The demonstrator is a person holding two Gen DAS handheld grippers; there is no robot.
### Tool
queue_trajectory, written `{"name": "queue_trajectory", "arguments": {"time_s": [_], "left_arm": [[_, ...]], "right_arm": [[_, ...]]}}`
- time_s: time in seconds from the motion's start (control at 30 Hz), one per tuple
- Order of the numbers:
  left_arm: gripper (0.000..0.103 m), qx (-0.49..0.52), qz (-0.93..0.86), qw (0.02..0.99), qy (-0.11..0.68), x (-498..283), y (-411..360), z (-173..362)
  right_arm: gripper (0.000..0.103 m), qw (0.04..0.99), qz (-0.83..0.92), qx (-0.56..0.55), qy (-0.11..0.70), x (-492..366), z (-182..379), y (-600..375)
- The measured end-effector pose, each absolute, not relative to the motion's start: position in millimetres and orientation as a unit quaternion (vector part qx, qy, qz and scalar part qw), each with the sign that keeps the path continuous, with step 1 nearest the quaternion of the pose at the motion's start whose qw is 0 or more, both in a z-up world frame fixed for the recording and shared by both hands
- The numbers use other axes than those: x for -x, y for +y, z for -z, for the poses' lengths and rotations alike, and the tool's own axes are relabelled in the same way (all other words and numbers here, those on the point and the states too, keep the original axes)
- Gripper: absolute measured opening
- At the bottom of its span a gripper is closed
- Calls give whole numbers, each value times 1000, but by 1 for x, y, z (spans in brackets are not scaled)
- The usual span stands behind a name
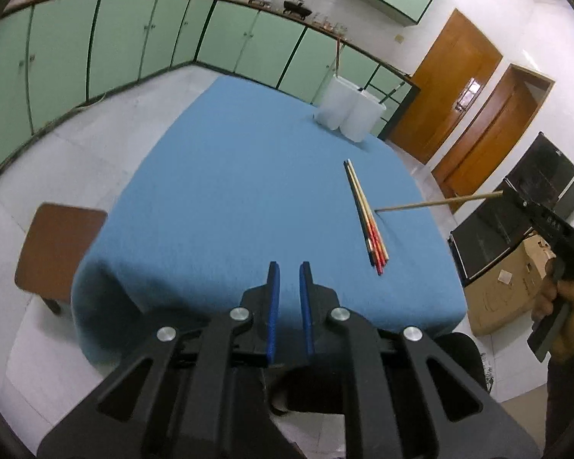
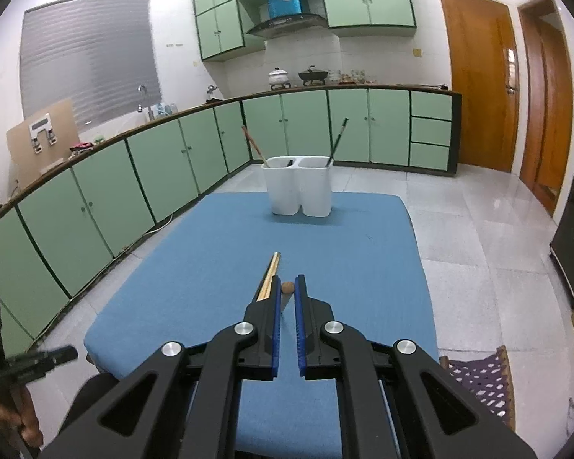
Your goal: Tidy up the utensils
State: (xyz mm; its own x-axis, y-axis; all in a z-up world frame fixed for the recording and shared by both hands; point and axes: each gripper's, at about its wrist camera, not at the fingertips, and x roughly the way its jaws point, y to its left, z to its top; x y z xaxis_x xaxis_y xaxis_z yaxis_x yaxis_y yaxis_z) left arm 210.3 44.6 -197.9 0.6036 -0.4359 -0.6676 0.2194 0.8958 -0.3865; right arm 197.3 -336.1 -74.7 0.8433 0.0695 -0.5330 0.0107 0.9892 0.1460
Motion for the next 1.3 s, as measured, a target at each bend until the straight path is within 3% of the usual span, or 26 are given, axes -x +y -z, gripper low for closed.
{"name": "queue_trajectory", "arguments": {"time_s": [0.17, 0.4, 0.43, 0.5, 0.53, 0.77, 1.0, 1.17, 1.3], "left_arm": [[12, 112, 214, 882, 405, -207, 20, 197], [33, 65, 227, 892, 385, -250, -19, 192], [37, 65, 225, 893, 384, -257, -21, 193], [65, 56, 209, 901, 376, -285, -28, 196], [71, 42, 202, 908, 364, -307, -35, 199], [83, 17, 161, 912, 376, -426, -67, 239], [98, -6, 145, 884, 445, -475, -78, 271], [98, -85, 111, 884, 447, -471, -96, 277], [98, -71, 114, 883, 450, -472, -95, 277]], "right_arm": [[8, 958, -6, -72, 277, -201, 75, -343], [8, 958, 1, -87, 274, -201, 78, -358], [8, 957, 2, -91, 275, -201, 80, -361], [8, 957, 3, -98, 274, -201, 82, -364], [8, 957, 3, -99, 272, -199, 83, -365], [8, 957, 1, -103, 270, -192, 88, -365], [8, 956, -1, -102, 273, -203, 83, -372], [9, 956, -4, -106, 274, -207, 83, -376], [9, 955, -6, -111, 276, -207, 84, -381]]}}
